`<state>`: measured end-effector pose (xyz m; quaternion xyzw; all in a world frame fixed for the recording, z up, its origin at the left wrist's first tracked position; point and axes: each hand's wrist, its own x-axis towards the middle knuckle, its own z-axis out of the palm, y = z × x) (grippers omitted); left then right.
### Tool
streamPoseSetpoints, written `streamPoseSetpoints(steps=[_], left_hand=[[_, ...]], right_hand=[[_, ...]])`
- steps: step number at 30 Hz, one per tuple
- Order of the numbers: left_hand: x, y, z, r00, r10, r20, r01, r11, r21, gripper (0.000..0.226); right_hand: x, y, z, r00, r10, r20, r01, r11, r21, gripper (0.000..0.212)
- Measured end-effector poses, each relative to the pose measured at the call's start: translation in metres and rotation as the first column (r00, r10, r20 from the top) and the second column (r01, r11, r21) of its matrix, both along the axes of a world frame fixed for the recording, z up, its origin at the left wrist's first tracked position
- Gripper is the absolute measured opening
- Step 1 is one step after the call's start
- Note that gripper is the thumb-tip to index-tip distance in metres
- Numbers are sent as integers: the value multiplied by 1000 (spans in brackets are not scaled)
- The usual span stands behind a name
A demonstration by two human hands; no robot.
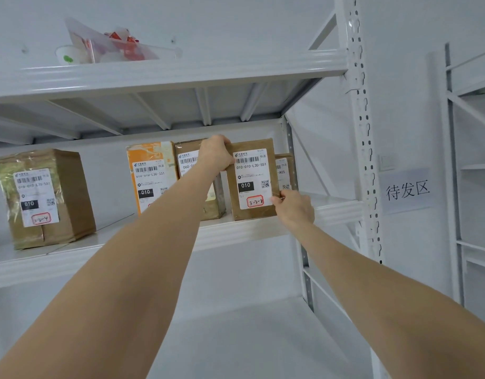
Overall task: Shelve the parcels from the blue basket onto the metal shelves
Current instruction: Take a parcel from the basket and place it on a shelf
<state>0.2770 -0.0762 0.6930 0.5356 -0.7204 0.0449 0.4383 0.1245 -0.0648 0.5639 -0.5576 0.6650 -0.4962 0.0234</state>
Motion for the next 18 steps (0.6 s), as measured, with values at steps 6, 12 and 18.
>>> streamPoseSetpoints(steps=[6, 12, 18], left_hand=[[12, 8, 13, 1000, 17, -2, -17, 1000, 9, 52], [16, 5, -3, 986, 98, 134, -92, 995, -48, 53], [9, 11, -7, 909, 211, 359, -155, 972, -177, 66]], right_hand=[[14, 5, 6, 999, 41, -19, -41, 999, -7, 31], [18, 5, 4, 996, 9, -86, -7, 1000, 22, 33], [23, 9, -8, 899, -92, -427, -16, 970, -242, 66]])
